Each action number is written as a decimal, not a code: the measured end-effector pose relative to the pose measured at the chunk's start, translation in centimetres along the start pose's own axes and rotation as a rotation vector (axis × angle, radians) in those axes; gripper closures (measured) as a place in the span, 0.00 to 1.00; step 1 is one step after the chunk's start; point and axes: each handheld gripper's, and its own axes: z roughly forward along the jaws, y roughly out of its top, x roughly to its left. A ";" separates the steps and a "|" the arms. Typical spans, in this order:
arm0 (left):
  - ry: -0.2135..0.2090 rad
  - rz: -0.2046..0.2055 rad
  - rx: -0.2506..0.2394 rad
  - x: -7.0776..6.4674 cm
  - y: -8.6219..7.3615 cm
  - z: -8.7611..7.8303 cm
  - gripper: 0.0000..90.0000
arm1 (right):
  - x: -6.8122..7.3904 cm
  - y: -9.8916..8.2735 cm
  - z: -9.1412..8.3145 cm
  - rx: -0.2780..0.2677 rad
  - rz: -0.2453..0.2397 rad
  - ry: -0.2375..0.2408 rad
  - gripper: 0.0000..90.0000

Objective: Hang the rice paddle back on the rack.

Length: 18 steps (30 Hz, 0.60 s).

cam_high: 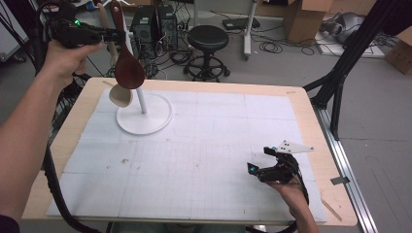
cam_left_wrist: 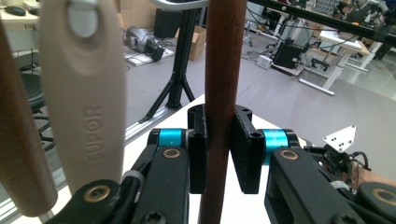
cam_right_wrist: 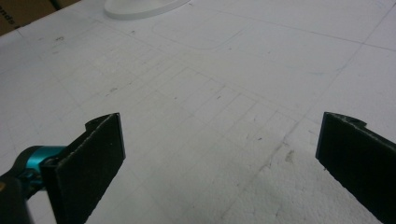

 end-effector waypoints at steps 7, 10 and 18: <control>0.009 -0.016 -0.007 0.5 -0.1 0.1 0.87 | -0.1 0.0 -0.1 -0.005 0.004 -0.001 0.01; 0.012 -0.022 -0.007 0.6 -0.1 0.0 0.86 | 0.0 0.0 -0.1 -0.009 0.002 0.002 0.01; 0.026 -0.036 0.003 0.8 -0.4 0.2 0.86 | 0.1 0.1 -0.1 -0.012 -0.003 0.007 0.01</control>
